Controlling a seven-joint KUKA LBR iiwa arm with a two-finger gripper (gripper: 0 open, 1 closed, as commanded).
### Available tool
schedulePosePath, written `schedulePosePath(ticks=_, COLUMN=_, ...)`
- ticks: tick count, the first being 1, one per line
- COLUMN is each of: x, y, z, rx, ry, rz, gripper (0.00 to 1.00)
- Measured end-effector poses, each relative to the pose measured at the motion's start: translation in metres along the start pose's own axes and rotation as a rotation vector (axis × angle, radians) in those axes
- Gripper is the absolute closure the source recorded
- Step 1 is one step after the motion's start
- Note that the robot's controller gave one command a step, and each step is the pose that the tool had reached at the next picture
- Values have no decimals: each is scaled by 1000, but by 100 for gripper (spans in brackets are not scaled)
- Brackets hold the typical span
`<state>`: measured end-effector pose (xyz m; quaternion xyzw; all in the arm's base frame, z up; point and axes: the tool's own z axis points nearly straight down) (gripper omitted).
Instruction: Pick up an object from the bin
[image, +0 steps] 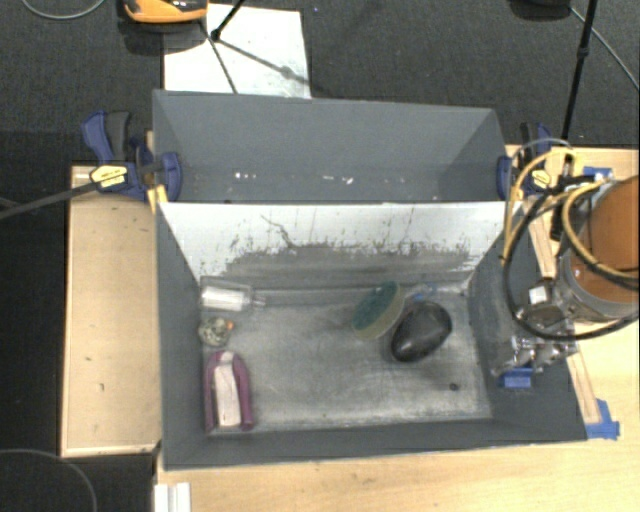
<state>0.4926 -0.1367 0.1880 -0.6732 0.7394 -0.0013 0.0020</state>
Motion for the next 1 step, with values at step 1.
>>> schedulePosePath(ticks=1, x=-1, y=-1, z=-6, rx=0, ry=-1, rz=12, gripper=100)
